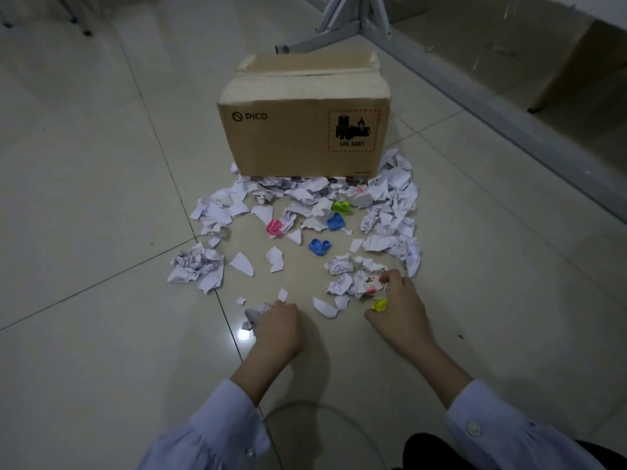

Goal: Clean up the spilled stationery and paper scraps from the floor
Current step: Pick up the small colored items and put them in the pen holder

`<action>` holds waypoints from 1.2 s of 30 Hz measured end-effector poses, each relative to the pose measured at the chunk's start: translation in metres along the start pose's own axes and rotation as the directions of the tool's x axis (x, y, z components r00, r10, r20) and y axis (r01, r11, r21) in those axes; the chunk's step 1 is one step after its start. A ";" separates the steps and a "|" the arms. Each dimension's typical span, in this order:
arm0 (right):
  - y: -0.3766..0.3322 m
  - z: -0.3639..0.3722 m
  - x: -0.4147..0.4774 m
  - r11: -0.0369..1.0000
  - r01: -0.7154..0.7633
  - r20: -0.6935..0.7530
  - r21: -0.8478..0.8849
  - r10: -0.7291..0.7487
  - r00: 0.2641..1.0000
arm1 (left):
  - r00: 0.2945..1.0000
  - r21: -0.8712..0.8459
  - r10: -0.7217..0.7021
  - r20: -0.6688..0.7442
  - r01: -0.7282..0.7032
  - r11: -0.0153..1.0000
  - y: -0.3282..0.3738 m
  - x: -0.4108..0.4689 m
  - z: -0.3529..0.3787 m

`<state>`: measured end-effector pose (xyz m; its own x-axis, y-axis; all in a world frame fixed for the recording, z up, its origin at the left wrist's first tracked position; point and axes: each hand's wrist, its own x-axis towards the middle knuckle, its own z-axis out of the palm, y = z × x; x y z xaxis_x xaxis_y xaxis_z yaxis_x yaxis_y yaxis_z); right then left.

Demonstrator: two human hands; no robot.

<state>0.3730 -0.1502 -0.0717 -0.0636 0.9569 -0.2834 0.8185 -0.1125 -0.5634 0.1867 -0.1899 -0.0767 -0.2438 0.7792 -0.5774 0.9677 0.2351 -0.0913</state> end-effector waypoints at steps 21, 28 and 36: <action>-0.047 -0.047 0.063 0.125 -0.458 0.435 0.880 0.173 0.884 | 0.927 -0.682 -0.163 -0.338 -0.122 0.721 -0.040 0.095 -0.085; -0.081 -0.015 0.099 0.674 -0.372 0.335 0.638 0.191 0.922 | 0.945 -0.560 -0.126 -0.302 -0.069 0.826 -0.045 0.130 -0.078; -0.083 0.040 0.111 0.948 0.259 0.151 -0.188 -0.232 0.961 | 0.944 -0.549 -0.056 -0.326 -0.141 0.824 -0.056 0.145 -0.076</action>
<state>0.2756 -0.0459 -0.0876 -0.3374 0.9051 -0.2585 0.8663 0.1911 -0.4615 0.0924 -0.0456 -0.0937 -0.3054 0.9116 -0.2750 0.7962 0.4029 0.4513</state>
